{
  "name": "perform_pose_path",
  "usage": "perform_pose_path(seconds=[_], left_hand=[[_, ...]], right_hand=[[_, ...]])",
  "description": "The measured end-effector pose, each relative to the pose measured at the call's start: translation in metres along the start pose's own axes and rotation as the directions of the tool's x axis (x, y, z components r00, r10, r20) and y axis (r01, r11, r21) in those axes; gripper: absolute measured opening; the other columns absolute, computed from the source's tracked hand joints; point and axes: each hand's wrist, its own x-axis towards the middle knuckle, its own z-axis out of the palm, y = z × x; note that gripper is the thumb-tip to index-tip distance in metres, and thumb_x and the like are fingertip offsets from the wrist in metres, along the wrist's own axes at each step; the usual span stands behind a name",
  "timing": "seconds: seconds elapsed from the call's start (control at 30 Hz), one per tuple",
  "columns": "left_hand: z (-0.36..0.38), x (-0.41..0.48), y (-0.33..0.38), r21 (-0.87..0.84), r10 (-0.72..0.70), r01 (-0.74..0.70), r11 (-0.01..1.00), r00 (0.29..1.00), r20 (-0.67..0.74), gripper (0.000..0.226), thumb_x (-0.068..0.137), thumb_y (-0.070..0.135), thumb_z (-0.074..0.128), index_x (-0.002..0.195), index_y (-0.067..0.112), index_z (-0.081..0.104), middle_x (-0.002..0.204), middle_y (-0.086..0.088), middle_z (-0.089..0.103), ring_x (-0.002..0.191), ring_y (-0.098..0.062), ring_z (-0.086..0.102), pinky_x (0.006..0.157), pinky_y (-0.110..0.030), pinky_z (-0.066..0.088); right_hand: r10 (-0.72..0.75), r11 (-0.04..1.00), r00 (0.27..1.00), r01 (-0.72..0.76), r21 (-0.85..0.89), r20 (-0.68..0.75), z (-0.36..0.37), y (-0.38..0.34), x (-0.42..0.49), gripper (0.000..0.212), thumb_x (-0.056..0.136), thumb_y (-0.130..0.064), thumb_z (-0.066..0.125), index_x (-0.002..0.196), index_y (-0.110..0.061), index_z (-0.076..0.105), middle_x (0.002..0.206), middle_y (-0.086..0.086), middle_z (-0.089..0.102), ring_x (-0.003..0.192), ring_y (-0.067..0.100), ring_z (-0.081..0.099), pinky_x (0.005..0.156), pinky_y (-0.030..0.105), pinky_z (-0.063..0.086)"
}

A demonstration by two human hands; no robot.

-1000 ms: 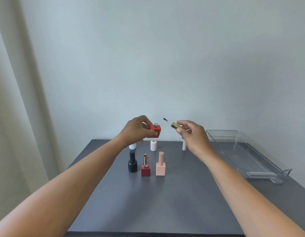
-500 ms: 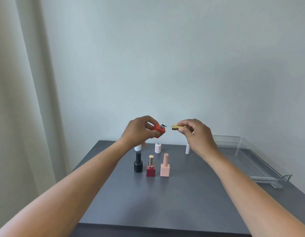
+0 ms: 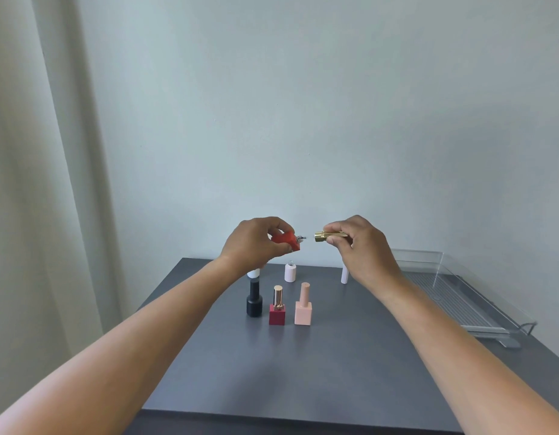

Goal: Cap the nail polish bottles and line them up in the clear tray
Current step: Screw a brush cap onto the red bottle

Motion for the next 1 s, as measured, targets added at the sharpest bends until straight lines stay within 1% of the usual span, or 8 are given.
perform_pose_path(seconds=[0.23, 0.43, 0.53, 0.63, 0.8, 0.87, 0.93, 1.0], left_hand=[[0.006, -0.001, 0.001, -0.013, 0.011, -0.011, 1.0, 1.0, 0.018, 0.021, 0.071, 0.039, 0.081, 0.09, 0.041, 0.073, 0.09, 0.018, 0.071, 0.085, -0.01, 0.066, 0.071, -0.039, 0.06], [0.013, -0.001, 0.005, -0.053, 0.031, -0.029, 0.998, 0.999, 0.031, 0.022, 0.073, 0.035, 0.081, 0.092, 0.042, 0.074, 0.094, 0.015, 0.072, 0.082, -0.01, 0.068, 0.064, -0.039, 0.062], [0.015, -0.002, 0.005, -0.1, 0.03, -0.027, 0.995, 0.999, 0.023, 0.026, 0.073, 0.032, 0.083, 0.094, 0.041, 0.072, 0.097, 0.016, 0.072, 0.084, -0.011, 0.069, 0.061, -0.041, 0.063], [0.018, -0.003, 0.003, -0.096, 0.064, -0.061, 0.994, 0.997, 0.032, 0.019, 0.073, 0.03, 0.081, 0.082, 0.045, 0.073, 0.087, 0.022, 0.073, 0.083, -0.006, 0.069, 0.069, -0.041, 0.062], [0.022, -0.007, 0.003, -0.075, 0.087, -0.082, 0.994, 0.994, 0.065, 0.022, 0.071, 0.036, 0.081, 0.083, 0.051, 0.07, 0.08, 0.03, 0.07, 0.076, 0.003, 0.065, 0.072, -0.035, 0.062], [0.022, -0.007, 0.003, -0.069, 0.082, -0.078, 0.995, 0.994, 0.067, 0.023, 0.071, 0.035, 0.08, 0.083, 0.051, 0.07, 0.08, 0.031, 0.069, 0.077, 0.004, 0.064, 0.072, -0.035, 0.061], [0.022, -0.006, 0.003, -0.079, 0.068, -0.063, 0.995, 0.995, 0.068, 0.022, 0.071, 0.033, 0.08, 0.083, 0.049, 0.071, 0.08, 0.027, 0.071, 0.078, -0.001, 0.067, 0.068, -0.037, 0.062], [0.021, -0.005, 0.003, -0.086, 0.05, -0.044, 0.995, 0.996, 0.069, 0.021, 0.07, 0.033, 0.081, 0.082, 0.047, 0.072, 0.08, 0.022, 0.072, 0.077, -0.009, 0.07, 0.061, -0.04, 0.063]], right_hand=[[-0.014, 1.0, 0.999, 0.014, 0.013, 0.029, 0.004, 0.0, -0.001, 0.033, 0.094, 0.001, 0.055, 0.12, -0.013, 0.068, 0.101, -0.004, 0.053, 0.09, 0.013, 0.052, 0.071, 0.004, 0.034], [0.114, 0.973, 0.993, -0.115, 0.201, 0.017, 0.005, 0.002, -0.001, 0.021, 0.087, -0.011, 0.069, 0.105, -0.023, 0.068, 0.093, -0.005, 0.068, 0.085, 0.012, 0.064, 0.072, 0.008, 0.043], [0.17, 0.949, 0.985, -0.166, 0.269, 0.007, 0.004, 0.005, 0.002, 0.006, 0.085, -0.023, 0.073, 0.089, -0.02, 0.069, 0.076, -0.005, 0.072, 0.065, 0.009, 0.066, 0.06, 0.015, 0.046], [0.199, 0.942, 0.98, -0.196, 0.273, 0.018, 0.002, 0.008, 0.002, 0.024, 0.084, -0.041, 0.07, 0.074, -0.02, 0.067, 0.057, -0.003, 0.07, 0.043, 0.01, 0.059, 0.044, 0.019, 0.047], [0.263, 0.946, 0.964, -0.267, 0.187, 0.045, -0.002, 0.01, 0.0, 0.055, 0.083, -0.062, 0.06, 0.061, -0.012, 0.059, 0.045, 0.002, 0.065, 0.035, 0.019, 0.054, 0.04, 0.024, 0.047], [0.262, 0.951, 0.962, -0.27, 0.151, 0.072, -0.003, 0.01, -0.001, 0.052, 0.085, -0.065, 0.055, 0.074, -0.015, 0.062, 0.05, -0.001, 0.068, 0.04, 0.021, 0.059, 0.047, 0.027, 0.051], [0.254, 0.951, 0.958, -0.272, 0.145, 0.132, -0.004, 0.011, -0.002, 0.044, 0.084, -0.066, 0.055, 0.102, -0.026, 0.058, 0.064, -0.002, 0.072, 0.053, 0.016, 0.065, 0.058, 0.029, 0.053], [0.234, 0.958, 0.952, -0.261, 0.121, 0.2, -0.004, 0.013, -0.003, 0.04, 0.083, -0.054, 0.065, 0.114, -0.033, 0.051, 0.081, -0.004, 0.071, 0.072, 0.013, 0.066, 0.067, 0.026, 0.047]])
